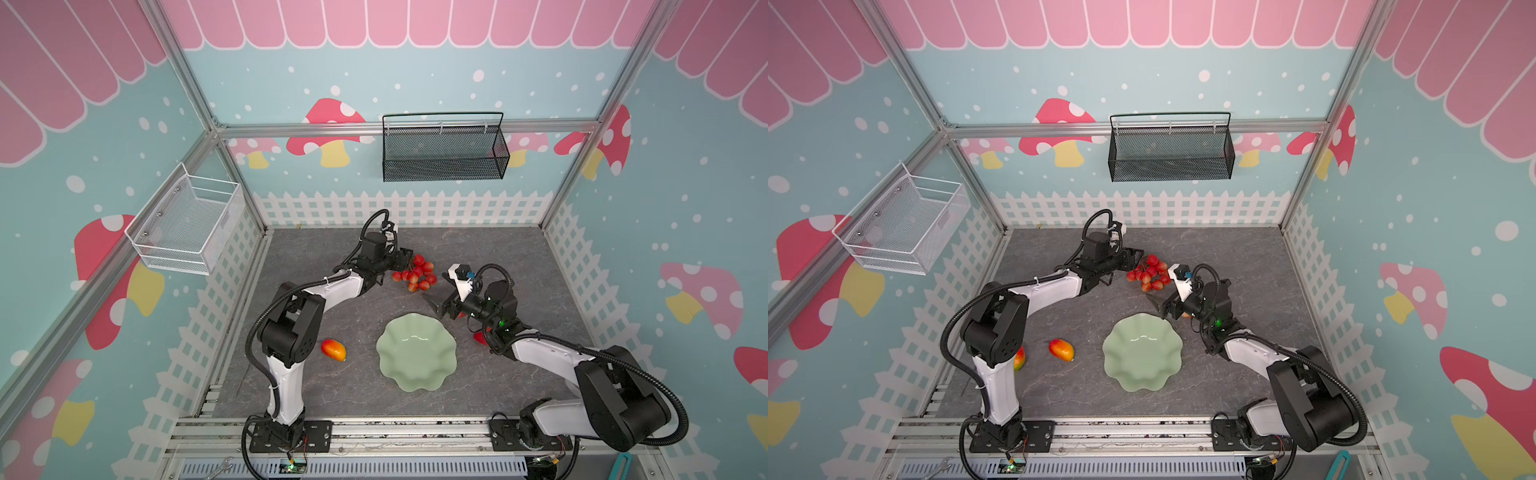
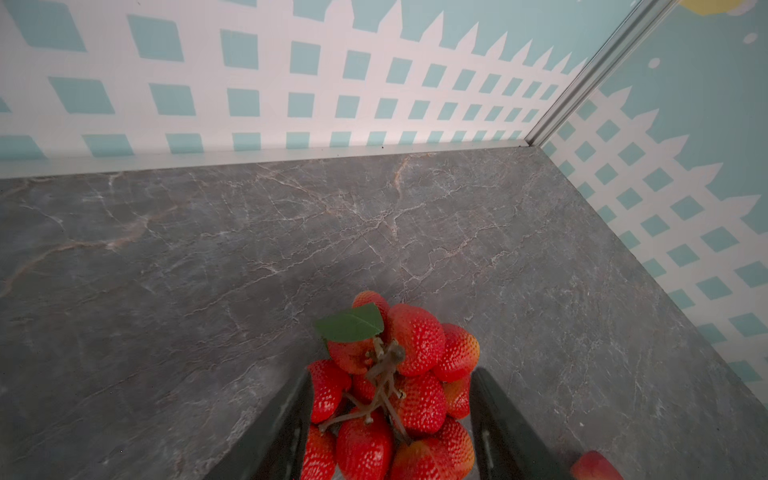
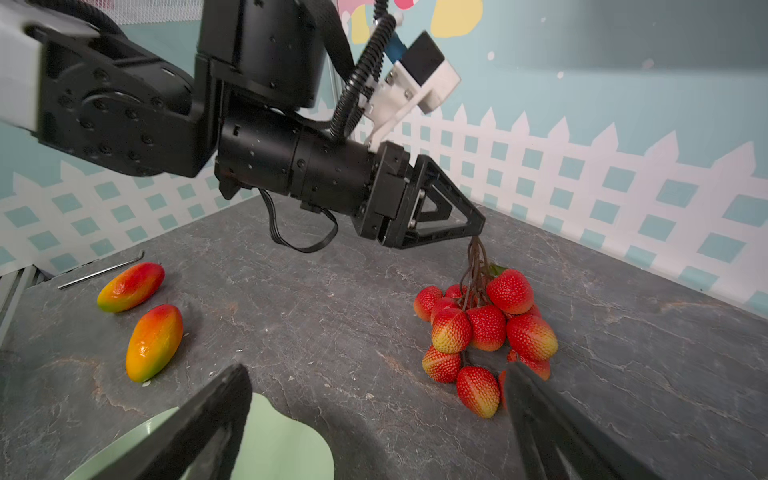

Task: Place and organize the fake fruits in the fruit bowl
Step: 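Reach both grippers toward the strawberry bunch and grasp its stem with the left gripper, then carry the strawberry bunch into the green bowl with the left gripper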

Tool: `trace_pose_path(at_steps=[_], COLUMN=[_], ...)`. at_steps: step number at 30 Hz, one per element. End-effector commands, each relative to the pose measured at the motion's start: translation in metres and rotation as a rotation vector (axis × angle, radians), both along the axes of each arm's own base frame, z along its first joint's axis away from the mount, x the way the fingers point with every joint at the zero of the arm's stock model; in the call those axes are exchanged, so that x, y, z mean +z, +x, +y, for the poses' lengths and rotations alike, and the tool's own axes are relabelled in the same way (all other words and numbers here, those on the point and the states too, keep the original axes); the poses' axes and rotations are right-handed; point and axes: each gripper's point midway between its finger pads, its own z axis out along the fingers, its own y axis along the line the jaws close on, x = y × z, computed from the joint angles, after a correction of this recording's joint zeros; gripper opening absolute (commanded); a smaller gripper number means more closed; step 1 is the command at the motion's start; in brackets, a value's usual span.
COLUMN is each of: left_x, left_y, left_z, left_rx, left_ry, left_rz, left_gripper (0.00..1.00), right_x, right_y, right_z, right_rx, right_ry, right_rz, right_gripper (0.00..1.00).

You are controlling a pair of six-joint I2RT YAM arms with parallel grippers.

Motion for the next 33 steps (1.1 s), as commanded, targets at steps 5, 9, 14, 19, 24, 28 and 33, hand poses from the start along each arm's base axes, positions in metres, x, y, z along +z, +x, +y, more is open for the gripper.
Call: trace_pose_path(at_steps=[5,9,14,19,24,28,33], left_x=[-0.016,-0.019,-0.023,-0.027,-0.024,-0.019,0.010], left_y=[0.019,0.026,0.031,0.034,0.037,0.036,0.030], left_z=[-0.008,-0.008,-0.016,-0.021,-0.024,-0.022,-0.016], left_rx=[0.071,0.092,0.066,0.046,0.039,0.042,0.050], left_ry=[-0.013,-0.016,-0.030,-0.038,-0.040,-0.039,-0.073], left_rz=[-0.001,-0.018,-0.019,-0.016,-0.016,-0.034,-0.107], left_gripper=[0.56,0.52,0.45,0.37,0.21,0.10,0.02], right_x=[0.001,-0.002,-0.007,-0.011,-0.015,-0.017,-0.017], right_y=[-0.001,0.001,0.004,0.008,0.012,0.013,0.014], right_z=[-0.004,-0.006,-0.006,-0.008,-0.007,-0.008,-0.009], right_rx=[-0.026,-0.041,-0.052,-0.070,-0.078,-0.083,-0.093], right_ry=[0.012,0.007,0.003,-0.005,-0.013,-0.022,-0.024], right_rz=[-0.012,-0.005,0.010,0.021,0.042,0.048,0.047], right_gripper=[0.98,0.98,0.98,0.98,0.98,0.98,0.98])
